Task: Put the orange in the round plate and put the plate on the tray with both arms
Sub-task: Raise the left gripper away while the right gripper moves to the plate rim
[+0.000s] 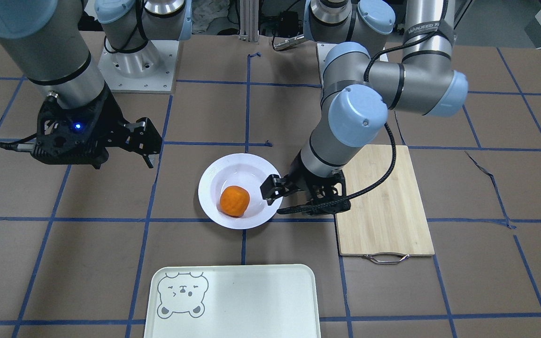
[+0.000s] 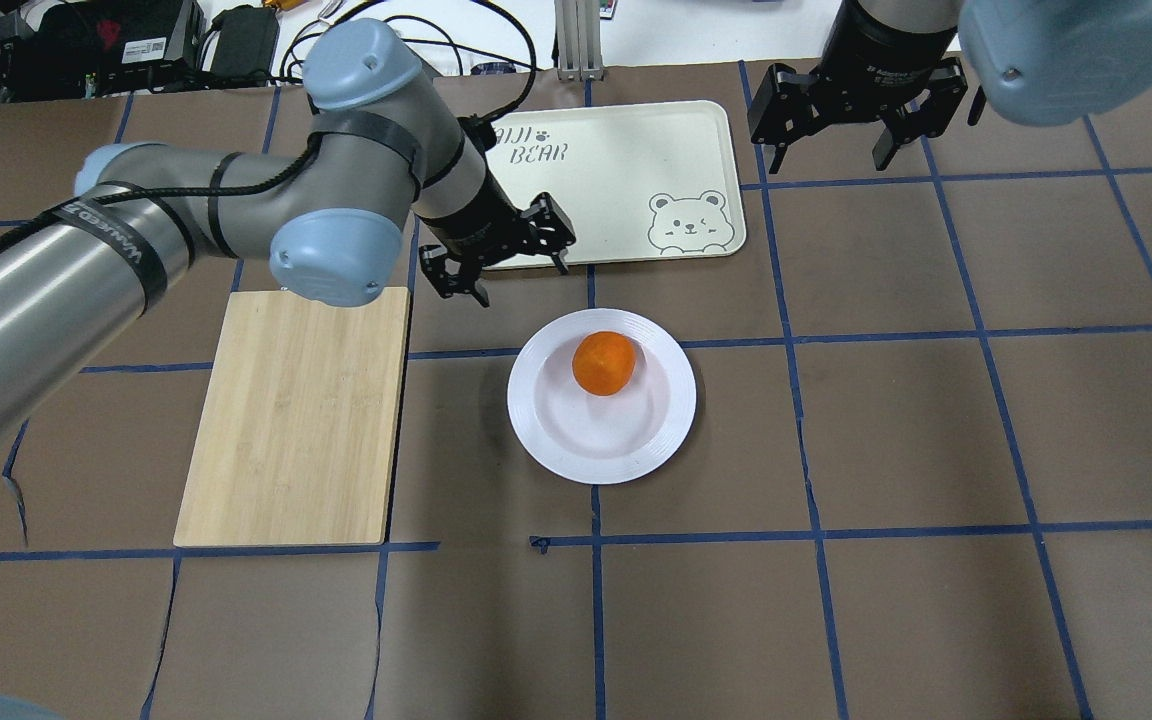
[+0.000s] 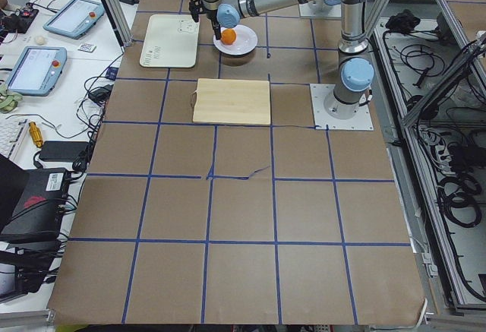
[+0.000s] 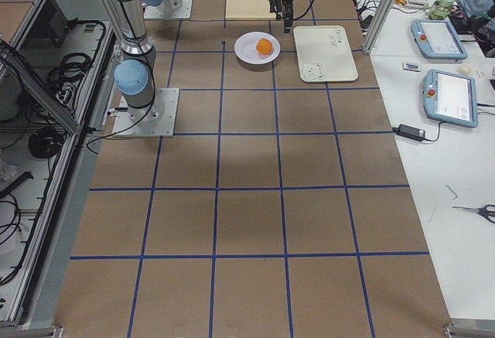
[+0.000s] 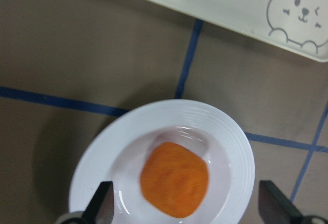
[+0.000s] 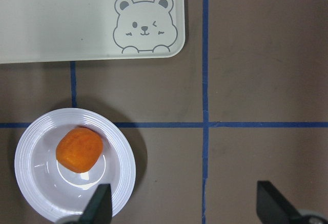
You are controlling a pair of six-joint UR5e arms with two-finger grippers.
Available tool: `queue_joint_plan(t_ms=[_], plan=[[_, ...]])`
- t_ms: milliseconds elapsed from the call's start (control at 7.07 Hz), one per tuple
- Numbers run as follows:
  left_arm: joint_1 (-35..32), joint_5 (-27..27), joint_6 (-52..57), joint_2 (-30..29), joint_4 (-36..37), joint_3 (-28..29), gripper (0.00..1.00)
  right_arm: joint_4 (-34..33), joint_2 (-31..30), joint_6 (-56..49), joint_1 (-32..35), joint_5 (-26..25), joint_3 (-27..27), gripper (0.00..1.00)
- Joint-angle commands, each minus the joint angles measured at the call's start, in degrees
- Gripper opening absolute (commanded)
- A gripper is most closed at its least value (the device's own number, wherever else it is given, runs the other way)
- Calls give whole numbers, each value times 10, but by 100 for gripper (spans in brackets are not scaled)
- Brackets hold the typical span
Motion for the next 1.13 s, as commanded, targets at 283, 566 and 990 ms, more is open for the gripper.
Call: queue_joint_plan(t_ms=[283, 566, 990], plan=[[120, 92, 161, 79, -167, 60, 100, -260, 15, 51, 0, 121, 244, 100], [125, 160, 188, 116, -190, 60, 100, -339, 46, 61, 1, 145, 298, 100], [130, 127, 191, 128, -184, 53, 100, -385, 83, 106, 4, 161, 328, 100]])
